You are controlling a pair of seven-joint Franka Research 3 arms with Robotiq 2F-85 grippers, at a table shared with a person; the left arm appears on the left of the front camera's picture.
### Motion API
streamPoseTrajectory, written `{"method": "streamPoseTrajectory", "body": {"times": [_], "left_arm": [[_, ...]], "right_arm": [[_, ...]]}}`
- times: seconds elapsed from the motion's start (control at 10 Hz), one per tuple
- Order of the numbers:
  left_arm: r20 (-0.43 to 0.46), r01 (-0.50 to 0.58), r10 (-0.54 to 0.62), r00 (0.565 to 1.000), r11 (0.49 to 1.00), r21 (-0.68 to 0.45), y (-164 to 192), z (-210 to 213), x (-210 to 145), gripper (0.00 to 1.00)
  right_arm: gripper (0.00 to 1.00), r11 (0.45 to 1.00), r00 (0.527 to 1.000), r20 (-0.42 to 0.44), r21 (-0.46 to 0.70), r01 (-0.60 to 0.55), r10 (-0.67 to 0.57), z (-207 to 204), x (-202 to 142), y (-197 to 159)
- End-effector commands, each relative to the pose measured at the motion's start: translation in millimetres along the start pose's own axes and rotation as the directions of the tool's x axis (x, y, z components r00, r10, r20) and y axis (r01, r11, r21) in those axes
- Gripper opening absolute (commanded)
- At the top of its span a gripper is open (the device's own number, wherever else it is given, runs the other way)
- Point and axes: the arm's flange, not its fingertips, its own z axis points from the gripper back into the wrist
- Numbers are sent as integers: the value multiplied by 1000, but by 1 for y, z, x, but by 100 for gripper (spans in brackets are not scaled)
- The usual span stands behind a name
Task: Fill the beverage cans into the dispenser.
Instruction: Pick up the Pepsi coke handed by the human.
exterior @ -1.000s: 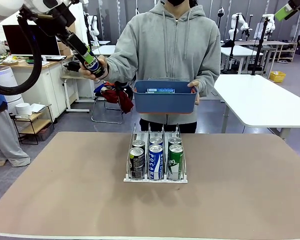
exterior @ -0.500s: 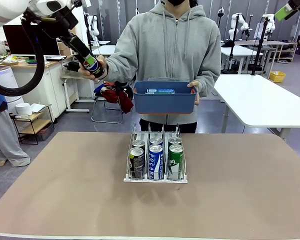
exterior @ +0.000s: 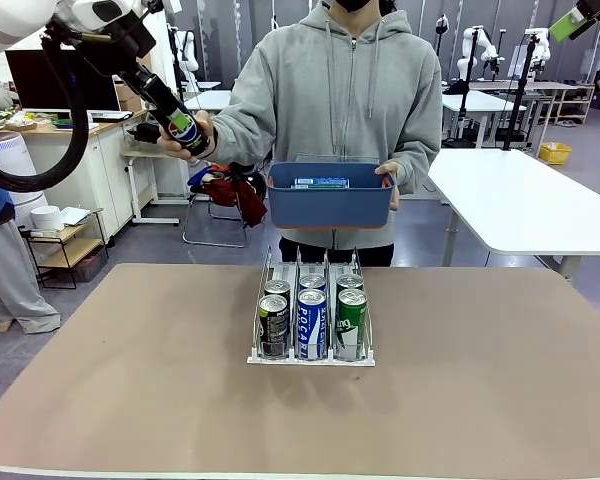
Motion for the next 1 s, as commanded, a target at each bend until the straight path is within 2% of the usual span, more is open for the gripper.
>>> {"method": "streamPoseTrajectory", "body": {"times": [0.0, 0.1, 0.5, 0.6, 0.7, 0.9], "left_arm": [[-12, -1, 1, 1000, 1000, 23, 0, 1, -2, 24], [-9, -3, 3, 1000, 1000, 28, 0, 2, -1, 0], [-9, 6, -5, 1000, 1000, 26, 0, 4, 0, 0], [3, -28, 28, 1000, 999, -16, -1, 4, 0, 0], [2, 0, 0, 1000, 1000, 5, 1, 1, 0, 42], [2, 0, 0, 1000, 1000, 5, 1, 1, 0, 42]], "right_arm": [[100, 1000, 1000, -1, 2, 5, -5, 0, -1, 1], [100, 1000, 1000, -1, 2, 5, -5, 0, -1, 1], [100, 1000, 1000, -1, 2, 5, -5, 0, -1, 1], [100, 1000, 1000, -1, 2, 5, -5, 0, -1, 1], [100, 1000, 1000, -1, 2, 5, -5, 0, -1, 1], [100, 1000, 1000, -1, 2, 5, -5, 0, -1, 1]]}}
